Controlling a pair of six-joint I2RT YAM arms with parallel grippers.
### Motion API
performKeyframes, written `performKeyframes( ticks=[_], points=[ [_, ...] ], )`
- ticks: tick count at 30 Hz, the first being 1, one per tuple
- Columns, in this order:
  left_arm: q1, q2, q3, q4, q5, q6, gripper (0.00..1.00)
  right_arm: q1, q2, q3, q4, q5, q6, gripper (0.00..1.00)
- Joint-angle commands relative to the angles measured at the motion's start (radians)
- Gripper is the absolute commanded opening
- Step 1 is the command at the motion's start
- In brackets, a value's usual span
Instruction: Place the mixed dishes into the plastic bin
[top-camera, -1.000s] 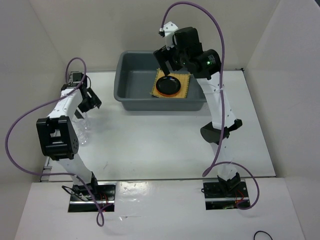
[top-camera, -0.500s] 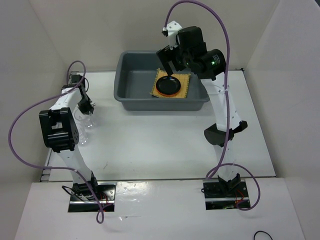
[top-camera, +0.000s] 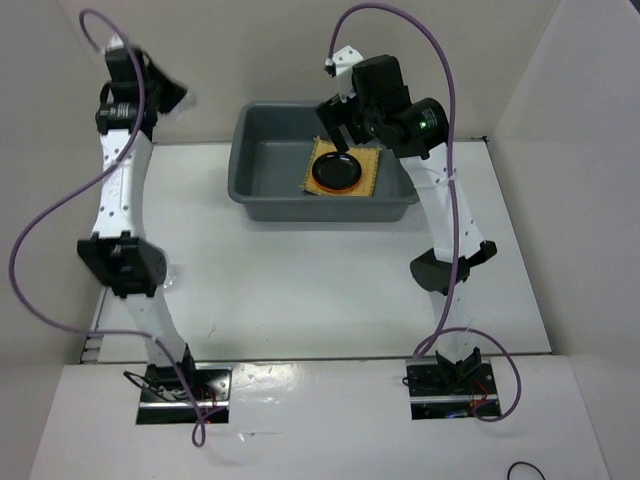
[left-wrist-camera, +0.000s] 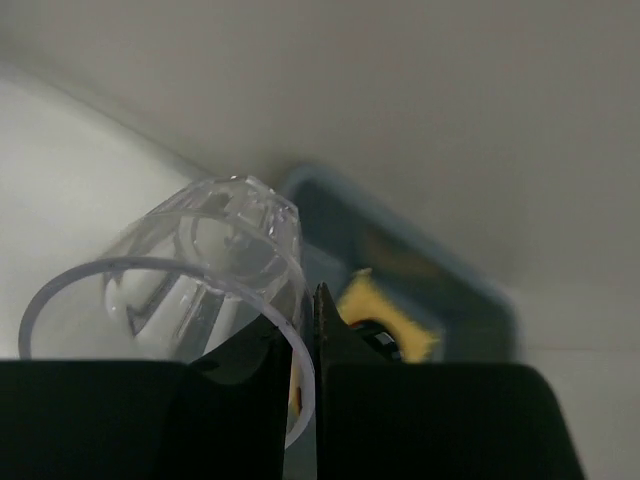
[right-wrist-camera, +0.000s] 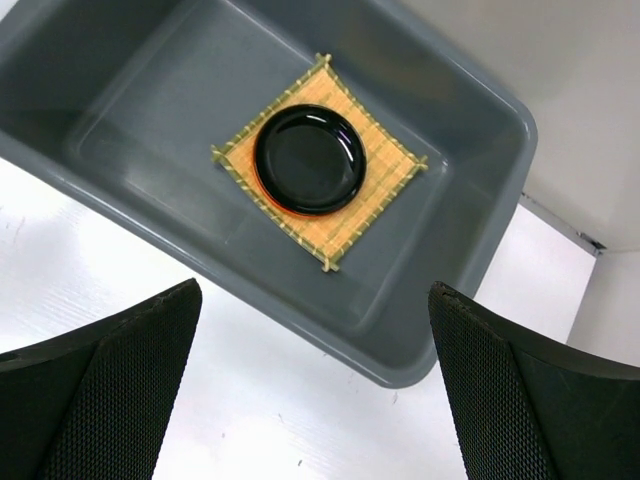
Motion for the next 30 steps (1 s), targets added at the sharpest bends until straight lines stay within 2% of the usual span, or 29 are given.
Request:
performKeyframes(
  ticks=[1,2,3,4,5,6,7,8,9,10,12,15,23,26,27,29,30],
  points=[
    [-0.061,0.336,0.534,-0.032,0.285,-0.007,0.0,-0.001,-0.076,-0.01,0.007,0.042,-0.011,0.98],
    [-0.092,0.496,0.846,-0.178,0.285,0.061,0.0,-0.001,-0.076,-0.01,0.007,0.042,-0.011,0.98],
    [-0.132,0.621,1.061,-0.16,0.317,0.073,0.0,-0.001,-0.085,-0.01,0.007,0.042,-0.011,0.98],
    [-0.144,0.519,0.834,-0.111,0.386,0.055,0.0,-0.001,-0.085,-0.025,0.007,0.042,-0.011,0.98],
    [-0.163,0.501,0.63,-0.132,0.292,0.067,0.0,-0.001,-0.096,-0.025,0.007,0.055,-0.011,0.98],
    [-0.227,0.501,0.637,-0.182,0.211,0.109,0.0,-0.001,-0.096,-0.045,0.007,0.055,-0.011,0.98],
    [-0.256,0.58,0.681,-0.29,0.126,0.16,0.0,-0.001,-0.107,-0.045,0.007,0.074,-0.011,0.98],
    [-0.279,0.638,0.87,-0.36,0.101,0.229,0.0,-0.001,-0.117,-0.066,0.007,0.075,-0.011,0.98],
    [-0.311,0.777,0.995,-0.512,0.075,0.24,0.0,-0.001,-0.117,-0.076,0.007,0.075,-0.021,0.98],
    [-0.312,0.798,1.048,-0.536,0.075,0.24,0.0,-0.001,-0.128,-0.076,0.007,0.075,-0.021,0.98],
    [-0.324,0.804,0.894,-0.549,0.089,0.24,0.0,-0.001,-0.128,-0.086,0.007,0.087,-0.021,0.98],
    [-0.359,0.904,0.996,-0.642,0.077,0.249,0.0,-0.001,-0.128,-0.086,0.007,0.087,-0.021,0.98],
    [-0.379,0.93,0.945,-0.679,0.035,0.249,0.0,-0.001,-0.087,-0.056,0.007,0.068,-0.021,0.98],
    [-0.379,0.911,0.945,-0.689,0.026,0.249,0.15,-0.001,-0.087,-0.047,0.007,0.068,-0.021,0.98],
    [-0.388,0.911,0.935,-0.689,0.026,0.249,0.25,-0.001,-0.078,-0.047,0.007,0.068,-0.021,0.98],
    [-0.398,0.901,0.925,-0.689,0.026,0.258,0.32,-0.001,-0.078,-0.037,0.007,0.058,-0.021,0.98],
    [-0.398,0.889,0.925,-0.689,0.026,0.258,0.39,-0.001,-0.078,-0.037,0.007,0.058,-0.021,0.98]
  ],
)
